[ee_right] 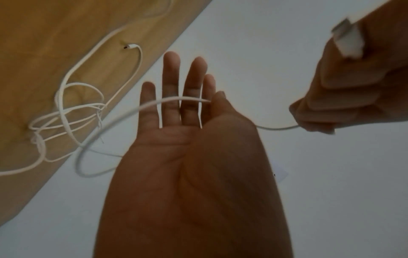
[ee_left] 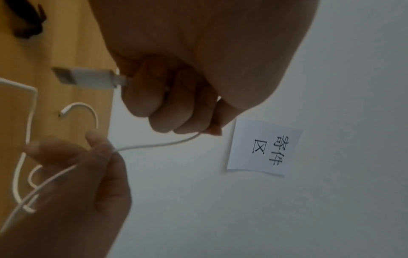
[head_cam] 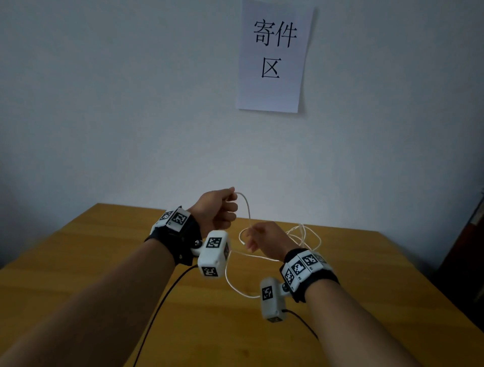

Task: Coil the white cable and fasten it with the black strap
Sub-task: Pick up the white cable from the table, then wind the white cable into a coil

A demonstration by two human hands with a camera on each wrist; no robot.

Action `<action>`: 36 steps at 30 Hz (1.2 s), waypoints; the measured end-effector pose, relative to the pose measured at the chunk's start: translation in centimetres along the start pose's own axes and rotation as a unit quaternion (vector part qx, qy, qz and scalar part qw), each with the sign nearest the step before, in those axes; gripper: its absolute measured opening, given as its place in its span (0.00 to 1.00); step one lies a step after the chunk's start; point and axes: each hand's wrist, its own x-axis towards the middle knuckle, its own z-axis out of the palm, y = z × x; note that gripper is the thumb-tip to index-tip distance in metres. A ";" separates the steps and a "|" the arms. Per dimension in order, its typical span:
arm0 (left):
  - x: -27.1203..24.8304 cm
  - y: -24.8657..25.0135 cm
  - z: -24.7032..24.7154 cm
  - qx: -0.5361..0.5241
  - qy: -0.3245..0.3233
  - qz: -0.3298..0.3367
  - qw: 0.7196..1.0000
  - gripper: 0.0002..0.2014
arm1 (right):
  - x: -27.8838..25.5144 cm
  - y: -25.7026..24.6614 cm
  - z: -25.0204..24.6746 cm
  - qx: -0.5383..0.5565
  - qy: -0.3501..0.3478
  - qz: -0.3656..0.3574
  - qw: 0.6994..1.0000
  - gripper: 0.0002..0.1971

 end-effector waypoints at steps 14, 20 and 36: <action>0.4 -3.9 2.2 0.041 -0.019 0.121 0.992 0.17 | -1.4 -1.3 0.8 -0.050 -0.095 0.025 0.994 0.06; 1.5 -4.5 1.0 0.266 0.036 0.112 0.957 0.22 | -2.1 -2.1 0.2 -0.052 -0.122 0.022 0.991 0.15; 1.0 -4.6 -0.8 0.550 0.018 -0.010 0.835 0.15 | -1.5 -2.2 -3.1 -0.115 0.024 -0.050 0.992 0.12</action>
